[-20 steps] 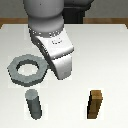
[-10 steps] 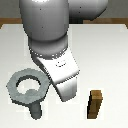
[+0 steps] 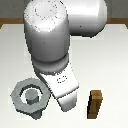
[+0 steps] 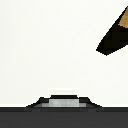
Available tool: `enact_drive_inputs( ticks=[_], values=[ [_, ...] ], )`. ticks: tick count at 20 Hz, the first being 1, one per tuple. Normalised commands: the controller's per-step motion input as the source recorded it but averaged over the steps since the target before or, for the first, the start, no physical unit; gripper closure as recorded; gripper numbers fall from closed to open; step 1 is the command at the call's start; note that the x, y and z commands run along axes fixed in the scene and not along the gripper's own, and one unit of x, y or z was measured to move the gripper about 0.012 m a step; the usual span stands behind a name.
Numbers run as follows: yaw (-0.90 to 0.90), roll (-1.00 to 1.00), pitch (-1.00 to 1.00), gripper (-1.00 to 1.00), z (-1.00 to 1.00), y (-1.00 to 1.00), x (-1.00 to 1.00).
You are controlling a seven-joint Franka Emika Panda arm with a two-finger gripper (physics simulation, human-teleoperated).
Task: Put the loop with the handle onto the peg.
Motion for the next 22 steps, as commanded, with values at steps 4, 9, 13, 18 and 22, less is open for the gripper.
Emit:
enact_drive_inputs(
  ticks=[4,9,13,18,22],
  values=[
    [0.00,0.00,0.00,1.00,-1.00,0.00,-1.00],
    [0.00,0.00,0.00,-1.00,-0.40,0.00,0.00],
    [0.00,0.00,0.00,-1.00,0.00,0.00,0.00],
    [0.00,0.00,0.00,-1.00,0.00,0.00,0.00],
    [0.00,0.00,0.00,-1.00,0.00,0.00,0.00]
  ],
)
